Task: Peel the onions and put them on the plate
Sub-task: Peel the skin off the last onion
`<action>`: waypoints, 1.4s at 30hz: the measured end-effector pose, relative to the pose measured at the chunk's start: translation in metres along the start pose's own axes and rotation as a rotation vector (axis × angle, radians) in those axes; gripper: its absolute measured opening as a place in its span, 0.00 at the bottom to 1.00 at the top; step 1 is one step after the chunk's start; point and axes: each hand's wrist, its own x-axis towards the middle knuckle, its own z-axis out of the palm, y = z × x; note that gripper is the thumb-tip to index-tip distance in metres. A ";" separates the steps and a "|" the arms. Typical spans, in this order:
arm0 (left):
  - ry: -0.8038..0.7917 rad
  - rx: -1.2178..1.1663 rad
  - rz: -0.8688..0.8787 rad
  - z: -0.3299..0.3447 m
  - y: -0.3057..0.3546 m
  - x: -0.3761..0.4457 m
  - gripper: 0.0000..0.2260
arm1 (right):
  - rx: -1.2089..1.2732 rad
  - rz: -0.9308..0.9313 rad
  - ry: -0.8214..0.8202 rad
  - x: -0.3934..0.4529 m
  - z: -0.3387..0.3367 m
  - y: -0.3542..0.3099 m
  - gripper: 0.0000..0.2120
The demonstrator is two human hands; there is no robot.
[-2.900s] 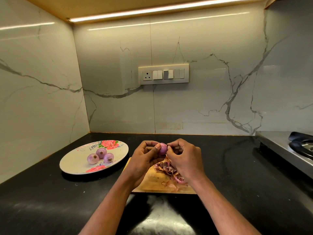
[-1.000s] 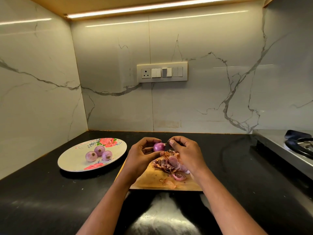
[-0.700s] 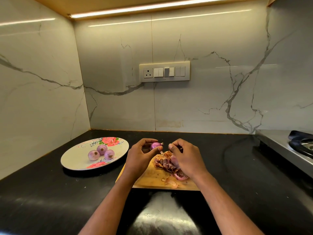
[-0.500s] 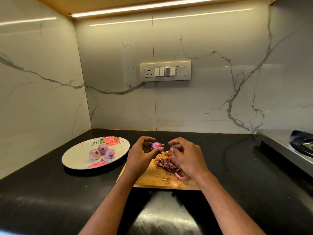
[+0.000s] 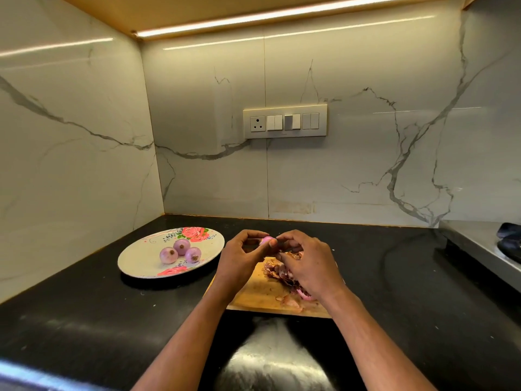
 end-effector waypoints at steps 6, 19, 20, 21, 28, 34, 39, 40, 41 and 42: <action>0.017 -0.066 -0.034 -0.001 0.002 0.000 0.12 | 0.050 -0.004 0.045 0.003 0.002 -0.002 0.07; 0.094 -0.108 -0.065 -0.004 0.001 -0.004 0.08 | -0.125 0.037 0.040 0.003 0.008 -0.006 0.08; 0.089 -0.096 -0.071 -0.003 0.001 -0.004 0.08 | -0.122 0.043 0.028 0.002 0.006 -0.005 0.09; 0.084 -0.085 -0.080 -0.004 0.001 -0.005 0.08 | -0.110 0.052 0.005 0.001 0.004 -0.006 0.15; -0.023 0.081 -0.086 0.002 0.004 -0.010 0.12 | -0.120 0.036 -0.074 -0.014 -0.004 -0.018 0.21; 0.021 0.194 -0.106 -0.008 0.009 -0.019 0.04 | -0.028 0.063 -0.026 -0.019 -0.003 -0.022 0.19; 0.055 0.373 -0.082 -0.043 0.011 -0.029 0.08 | 0.003 0.069 -0.012 -0.017 -0.001 -0.027 0.18; 0.066 0.377 -0.085 -0.052 0.012 -0.030 0.08 | -0.005 0.056 -0.014 -0.015 0.001 -0.029 0.18; 0.081 0.385 -0.088 -0.062 0.013 -0.031 0.08 | -0.013 0.039 -0.022 -0.011 0.006 -0.033 0.18; 0.095 0.400 -0.091 -0.071 0.013 -0.031 0.08 | -0.021 0.019 -0.034 -0.008 0.010 -0.038 0.18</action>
